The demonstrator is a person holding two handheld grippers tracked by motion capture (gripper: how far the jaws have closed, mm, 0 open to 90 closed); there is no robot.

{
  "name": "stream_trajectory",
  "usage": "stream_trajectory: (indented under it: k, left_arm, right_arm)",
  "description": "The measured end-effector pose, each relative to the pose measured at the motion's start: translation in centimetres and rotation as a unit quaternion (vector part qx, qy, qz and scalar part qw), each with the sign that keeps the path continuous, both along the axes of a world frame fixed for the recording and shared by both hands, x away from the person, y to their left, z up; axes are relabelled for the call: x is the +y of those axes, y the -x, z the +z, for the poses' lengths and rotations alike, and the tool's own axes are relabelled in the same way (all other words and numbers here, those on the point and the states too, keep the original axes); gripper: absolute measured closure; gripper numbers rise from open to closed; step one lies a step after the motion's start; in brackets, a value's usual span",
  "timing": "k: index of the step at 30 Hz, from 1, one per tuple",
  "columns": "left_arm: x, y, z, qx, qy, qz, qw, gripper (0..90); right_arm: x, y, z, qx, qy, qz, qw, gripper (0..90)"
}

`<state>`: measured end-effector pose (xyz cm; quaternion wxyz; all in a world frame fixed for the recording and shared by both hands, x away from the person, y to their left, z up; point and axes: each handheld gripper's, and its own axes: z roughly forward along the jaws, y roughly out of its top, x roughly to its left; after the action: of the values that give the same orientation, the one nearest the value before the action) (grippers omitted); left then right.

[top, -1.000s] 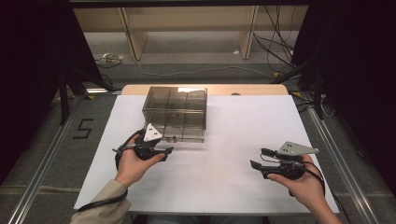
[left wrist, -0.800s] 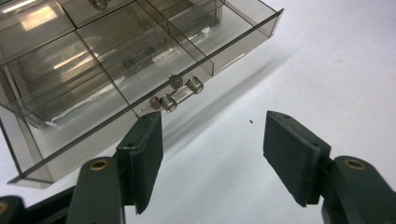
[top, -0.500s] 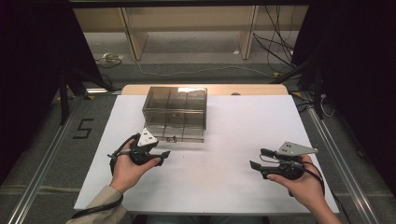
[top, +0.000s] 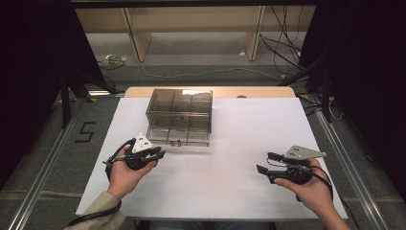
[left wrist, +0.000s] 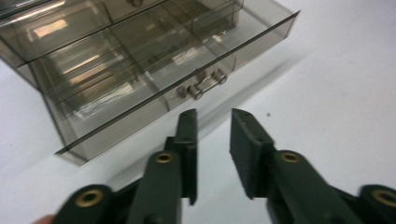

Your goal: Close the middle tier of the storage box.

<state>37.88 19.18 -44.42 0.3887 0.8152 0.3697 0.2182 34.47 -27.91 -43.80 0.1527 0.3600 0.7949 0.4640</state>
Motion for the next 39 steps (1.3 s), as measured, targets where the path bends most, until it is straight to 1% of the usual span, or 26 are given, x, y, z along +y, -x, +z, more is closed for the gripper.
stream_trajectory:
  k: [2,4,7,12,14,15,16,20,21,22,28,31,34,37,39]
  left_arm:
    - [0.3,-0.1,-0.2,-0.008,-0.007,0.002,0.9999,86.4]
    - [0.5,-0.2,-0.5,-0.01,-0.008,0.005,0.9999,89.2]
    - [0.4,-0.1,-0.7,-0.017,-0.013,0.001,0.9998,89.3]
    - [0.3,-0.3,-1.0,-0.017,-0.021,-0.002,0.9996,89.4]
    - [0.3,-0.3,-1.1,-0.018,-0.022,-0.002,0.9996,89.4]
    - [0.3,-0.4,-1.1,-0.019,-0.018,0.0,0.9997,89.4]
    - [0.2,-0.5,-1.1,-0.019,-0.016,0.0,0.9997,89.4]
    - [-0.3,-1.2,-1.3,-0.025,-0.022,-0.004,0.9994,89.4]
    - [-0.5,-1.5,-1.4,-0.026,-0.027,-0.005,0.9993,89.4]
    - [-0.5,-1.7,-1.5,-0.026,-0.032,-0.005,0.9991,89.4]
    - [-1.3,-3.2,-2.2,-0.021,-0.042,-0.006,0.9989,89.5]
    - [-1.7,-3.6,-2.3,-0.019,-0.047,-0.012,0.9986,89.5]
    - [-2.2,-4.0,-2.5,-0.019,-0.052,-0.011,0.9984,89.5]
    - [-2.4,-4.3,-2.6,-0.017,-0.061,-0.011,0.998,89.5]
    - [-2.5,-4.5,-2.8,-0.012,-0.061,-0.012,0.998,89.5]
  right_arm:
    - [0.0,-0.2,0.0,-0.001,-0.002,0.0,1.0,33.1]
    - [0.1,-0.3,-0.1,0.001,-0.004,0.002,1.0,33.1]
    - [0.3,-0.5,-0.3,0.002,0.0,0.008,1.0,33.1]
    - [0.3,-0.6,-0.3,0.004,-0.001,0.006,1.0,33.1]
    - [0.3,-0.6,-0.3,0.004,0.0,0.007,1.0,33.1]
    - [0.3,-0.7,-0.3,0.003,0.0,0.007,1.0,33.1]
    - [0.3,-0.7,-0.3,0.003,0.0,0.007,1.0,33.1]
    - [0.3,-0.6,-0.3,0.003,0.003,0.008,1.0,33.1]
    - [0.3,-0.6,-0.3,0.002,0.004,0.009,1.0,33.1]
    - [0.3,-0.6,-0.3,0.002,0.005,0.009,0.9999,33.1]
    - [0.6,-0.4,0.0,-0.001,0.008,0.01,0.9999,33.1]
    - [0.6,-0.4,-0.1,0.0,0.008,0.01,0.9999,33.1]
    - [0.6,-0.4,-0.1,0.0,0.008,0.011,0.9999,33.1]
    - [0.5,-0.4,-0.1,0.0,0.008,0.01,0.9999,33.1]
    - [0.5,-0.4,-0.1,0.0,0.008,0.01,0.9999,33.1]
